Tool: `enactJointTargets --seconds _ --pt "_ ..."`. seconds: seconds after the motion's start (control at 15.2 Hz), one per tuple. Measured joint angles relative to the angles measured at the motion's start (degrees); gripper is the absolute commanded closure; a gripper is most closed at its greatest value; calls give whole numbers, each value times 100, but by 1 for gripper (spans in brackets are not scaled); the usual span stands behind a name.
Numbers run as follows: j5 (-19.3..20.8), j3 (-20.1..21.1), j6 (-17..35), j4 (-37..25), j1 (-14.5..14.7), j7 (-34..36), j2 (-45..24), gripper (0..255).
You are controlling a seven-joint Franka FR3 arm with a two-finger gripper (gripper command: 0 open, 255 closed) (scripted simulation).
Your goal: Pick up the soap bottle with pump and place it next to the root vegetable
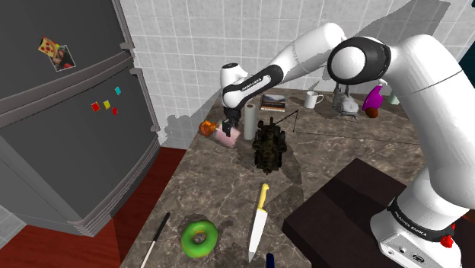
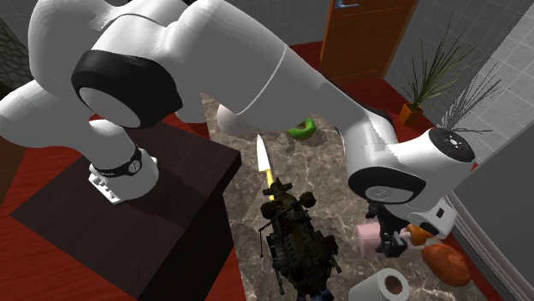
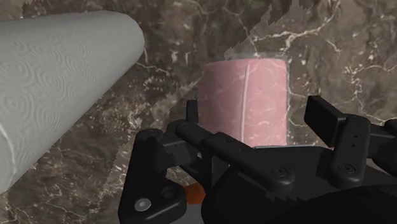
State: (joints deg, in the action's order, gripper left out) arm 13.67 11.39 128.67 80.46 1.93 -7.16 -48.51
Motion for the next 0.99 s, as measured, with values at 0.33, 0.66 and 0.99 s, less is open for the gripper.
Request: enactJointTargets --seconds 0.33,0.66,0.99 --pt "-8 0 -48 -10 -16 -24 0 0" --pt "-77 61 -402 -10 -52 -72 365 0" --pt "-81 65 -428 -12 -52 -74 384 0"
